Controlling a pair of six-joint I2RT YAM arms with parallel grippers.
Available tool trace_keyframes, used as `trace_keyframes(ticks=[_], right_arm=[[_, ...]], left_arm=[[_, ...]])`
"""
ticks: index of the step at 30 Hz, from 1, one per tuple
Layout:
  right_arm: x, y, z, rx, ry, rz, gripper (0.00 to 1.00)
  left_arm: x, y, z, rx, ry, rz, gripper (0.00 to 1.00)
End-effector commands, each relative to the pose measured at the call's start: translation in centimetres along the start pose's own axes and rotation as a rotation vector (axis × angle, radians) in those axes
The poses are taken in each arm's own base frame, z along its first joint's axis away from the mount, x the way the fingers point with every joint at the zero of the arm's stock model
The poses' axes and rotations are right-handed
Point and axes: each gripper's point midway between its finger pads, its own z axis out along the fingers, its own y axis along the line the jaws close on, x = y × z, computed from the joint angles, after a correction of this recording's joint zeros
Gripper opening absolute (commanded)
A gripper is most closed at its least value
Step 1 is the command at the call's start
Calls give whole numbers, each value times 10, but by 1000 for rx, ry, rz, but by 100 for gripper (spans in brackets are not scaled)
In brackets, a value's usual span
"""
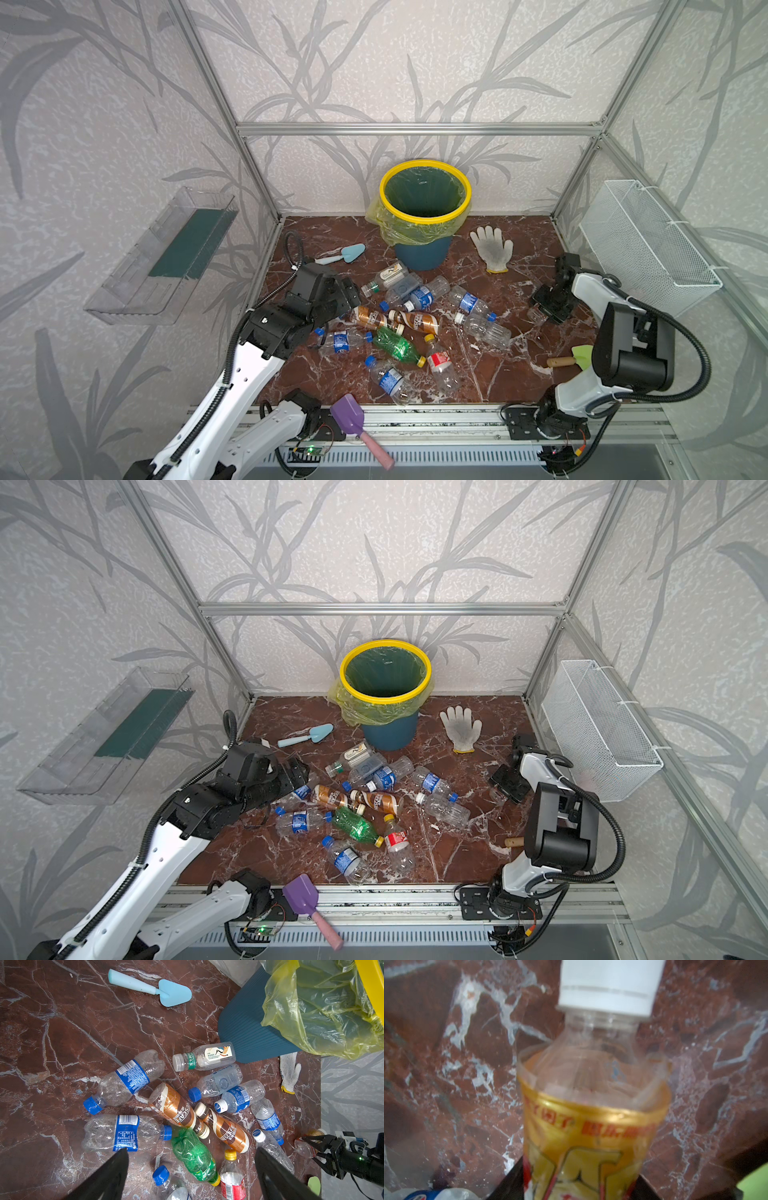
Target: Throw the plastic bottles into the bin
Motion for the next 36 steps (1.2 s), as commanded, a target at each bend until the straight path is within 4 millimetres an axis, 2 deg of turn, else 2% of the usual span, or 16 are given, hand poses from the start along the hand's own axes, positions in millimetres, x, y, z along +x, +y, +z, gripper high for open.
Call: trace_keyframes(ticks=[1, 4, 11, 15, 17, 18, 20, 22, 24, 25, 27, 28, 30, 31, 34, 36], right_arm=[[30, 10, -15, 8, -2, -113, 50], [54, 19, -27, 1, -18, -188, 49], [95, 33, -64, -99, -74, -321, 48], [110, 61, -100, -272, -121, -410, 48], [107, 90, -133, -395, -188, -454, 48], [101, 110, -159, -462, -243, -480, 48], [88, 156, -219, -587, -344, -534, 48], [72, 216, -293, -703, -443, -604, 50], [57, 273, -352, -773, -527, -655, 54], [47, 299, -368, -798, -532, -660, 57], [30, 329, -361, -741, -501, -651, 75], [23, 331, -342, -673, -464, -633, 81], [15, 325, -346, -681, -480, -599, 87], [15, 319, -338, -650, -435, -593, 90], [21, 298, -349, -619, -483, -601, 93], [29, 271, -369, -689, -574, -586, 93]], left_arm=[[1, 4, 3, -12, -2, -15, 94], [2, 4, 3, -12, 3, -13, 94], [5, 8, 3, -23, 10, -10, 93], [7, 10, 3, -29, 17, -10, 94], [7, 8, 3, -24, 18, -11, 93], [4, 6, 1, -18, 13, -12, 93], [0, 1, -2, -9, 10, -7, 93], [-5, -4, -6, -1, -1, -4, 93], [-11, -9, -10, 10, -12, -4, 93], [-14, -12, -13, 16, -16, -2, 93], [-19, -16, -18, 24, -26, -5, 93], [-20, -17, -21, 28, -30, -6, 93], [-22, -14, -28, 30, -46, -8, 93], [-22, -11, -31, 24, -56, -8, 93], [-21, 0, -36, -6, -71, -3, 94], [-19, 6, -37, -21, -71, 1, 94]])
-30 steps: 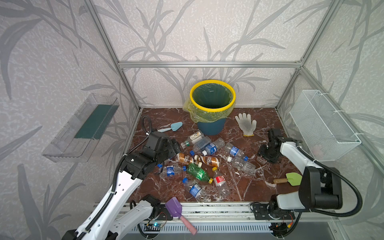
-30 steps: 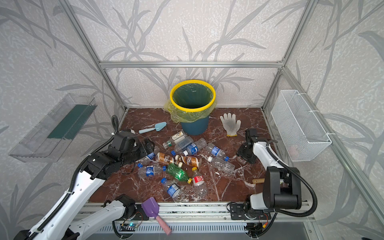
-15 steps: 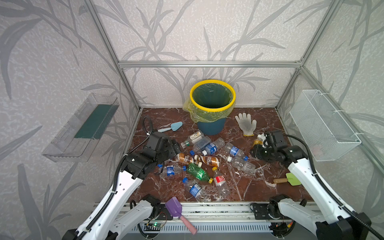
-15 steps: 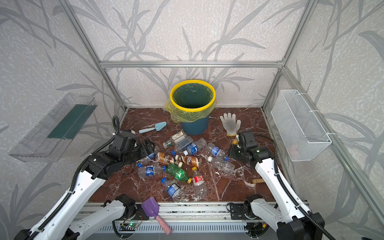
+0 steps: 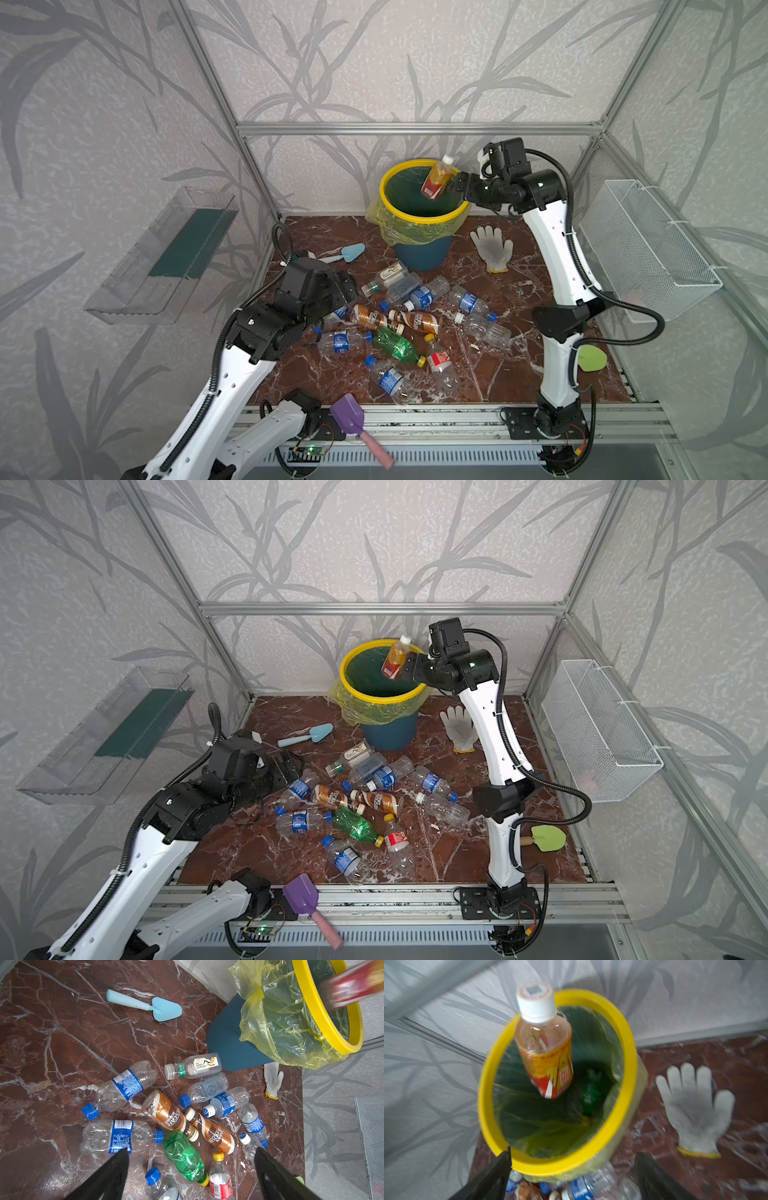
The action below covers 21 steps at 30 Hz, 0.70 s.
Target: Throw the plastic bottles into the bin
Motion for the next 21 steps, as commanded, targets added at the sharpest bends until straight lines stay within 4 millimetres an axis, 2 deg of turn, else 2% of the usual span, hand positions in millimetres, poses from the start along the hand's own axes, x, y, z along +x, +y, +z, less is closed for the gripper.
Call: trace_keyframes(ticks=[1, 3, 4, 9, 12, 15, 21], right_arm=[[3, -2, -110, -78, -235, -13, 93], [38, -26, -121, -44, -226, 2, 92], [56, -36, -121, -25, -195, 5, 91], [165, -87, -91, 23, 2, 79, 88], [216, -107, -76, 29, 85, 130, 87], [249, -118, -69, 26, 128, 192, 85], [287, -122, -58, 32, 199, 209, 84]], left_arm=[[2, 19, -8, -65, -14, 18, 94], [5, 25, -7, -74, -16, 12, 94], [7, 28, -6, -81, -14, 9, 94], [31, 48, 13, -131, 49, -11, 94], [47, 58, 23, -156, 88, -34, 93], [61, 68, 31, -176, 124, -57, 92], [89, 77, 45, -167, 206, -107, 86]])
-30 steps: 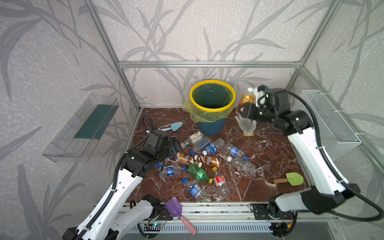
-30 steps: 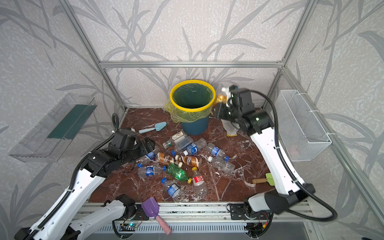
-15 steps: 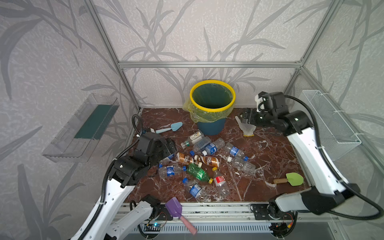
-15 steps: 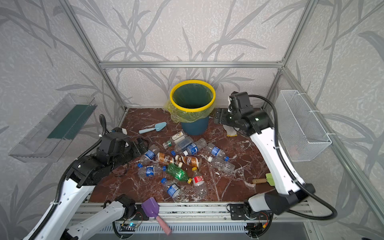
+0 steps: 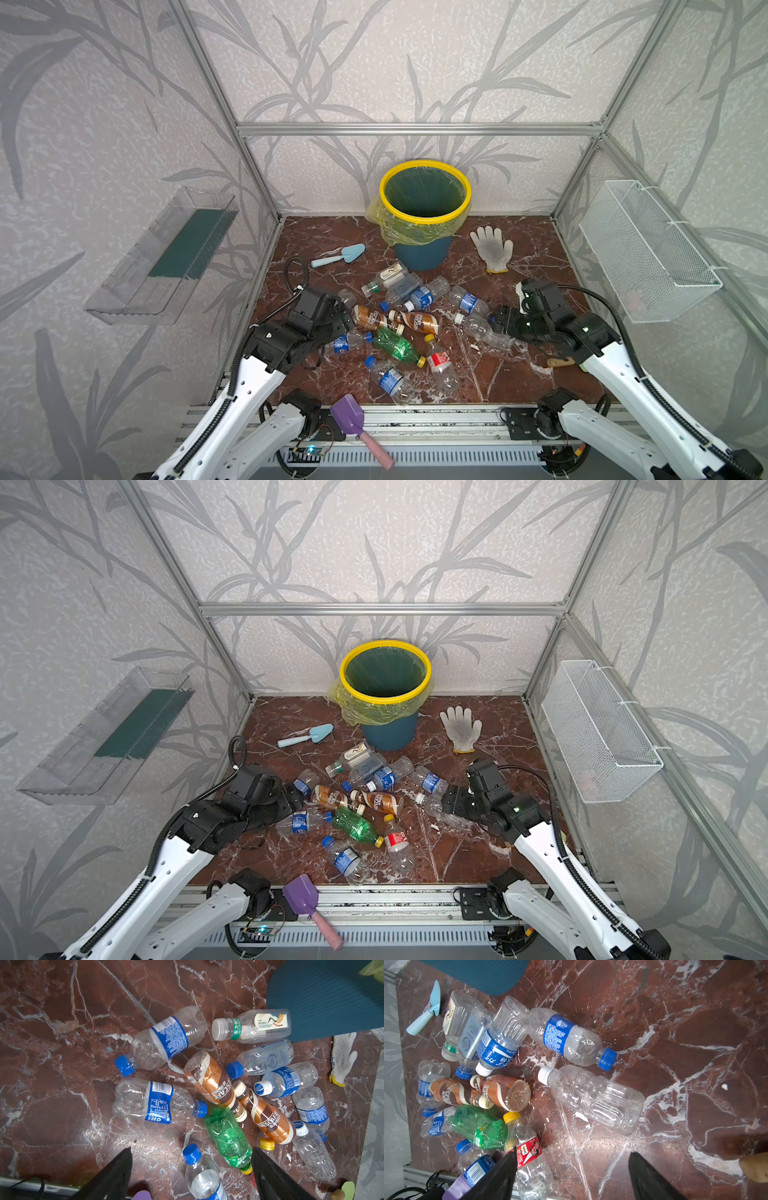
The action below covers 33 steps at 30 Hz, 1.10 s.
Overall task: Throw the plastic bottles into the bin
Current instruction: 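Reach the left gripper down to the blue-cap clear bottle near the front edge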
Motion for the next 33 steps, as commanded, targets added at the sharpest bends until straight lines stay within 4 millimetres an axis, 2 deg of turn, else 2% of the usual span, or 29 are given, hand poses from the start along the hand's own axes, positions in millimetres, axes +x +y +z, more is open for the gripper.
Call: trace_keyframes(ticks=[1, 8, 15, 25, 33], right_arm=[[3, 11, 1, -52, -15, 26, 84], [19, 12, 16, -47, 20, 24, 84], [23, 6, 19, -30, 21, 21, 83], [26, 2, 22, -24, 20, 8, 84], [28, 1, 24, -24, 24, 1, 84]], left_arm=[[13, 4, 6, 10, 46, -59, 85], [40, 11, 21, -16, 155, -116, 83], [81, -8, 23, 13, 244, -167, 85], [148, -32, 42, 27, 352, -273, 91], [178, -34, 56, -8, 401, -309, 91]])
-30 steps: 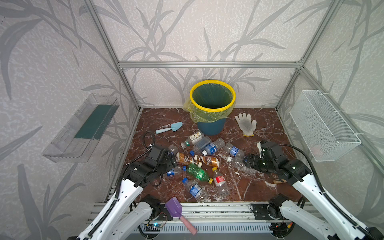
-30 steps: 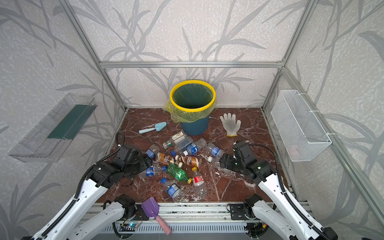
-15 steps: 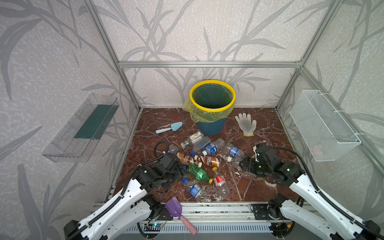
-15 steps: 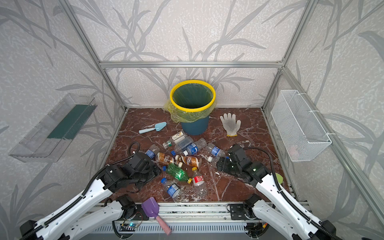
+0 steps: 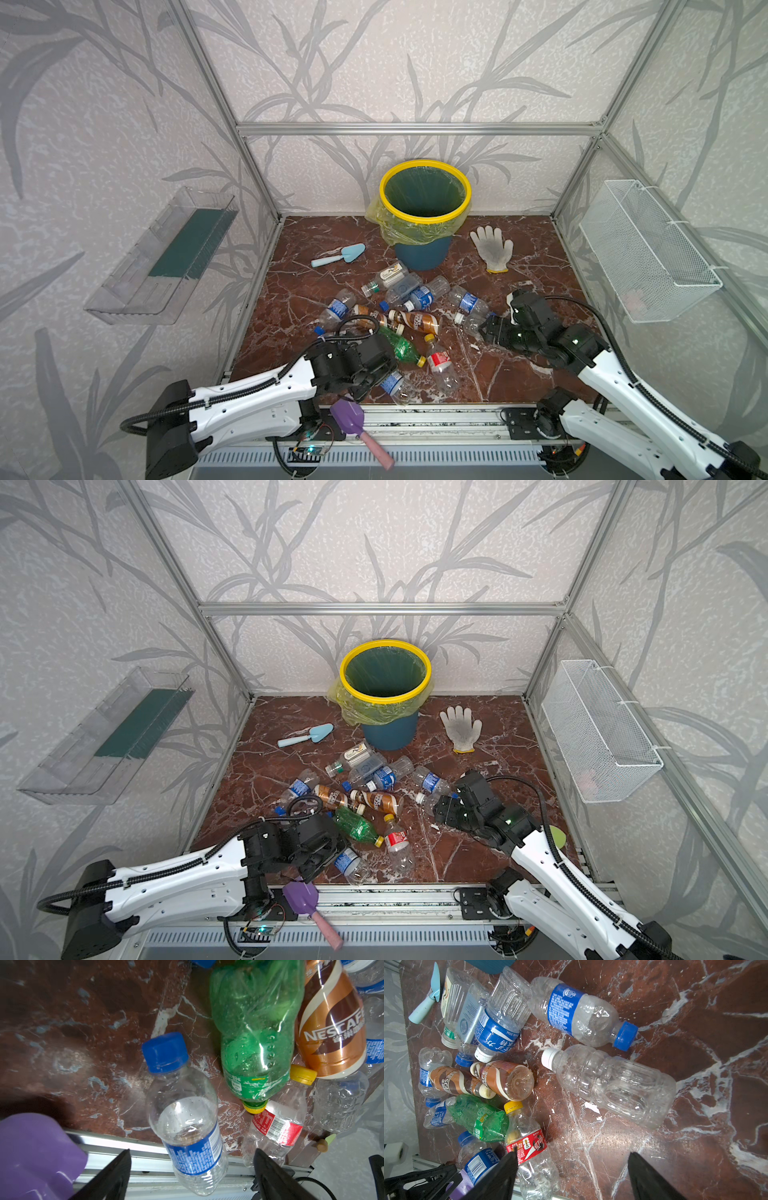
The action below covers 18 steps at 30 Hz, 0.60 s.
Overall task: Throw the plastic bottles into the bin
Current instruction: 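Reach the left gripper down to the blue-cap clear bottle near the front edge, then close the left gripper on the blue-cap bottle and lift it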
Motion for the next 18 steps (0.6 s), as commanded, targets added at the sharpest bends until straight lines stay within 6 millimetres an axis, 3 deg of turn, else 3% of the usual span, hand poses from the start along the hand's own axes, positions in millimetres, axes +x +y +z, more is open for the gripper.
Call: trace_keyframes(ticks=[1, 18], right_arm=[[0, -1, 1, -1, -10, -18, 84], [1, -6, -3, 14, -21, -26, 83]], left_arm=[[7, -1, 11, 6, 13, -118, 90], [14, 5, 37, -49, 21, -166, 82]])
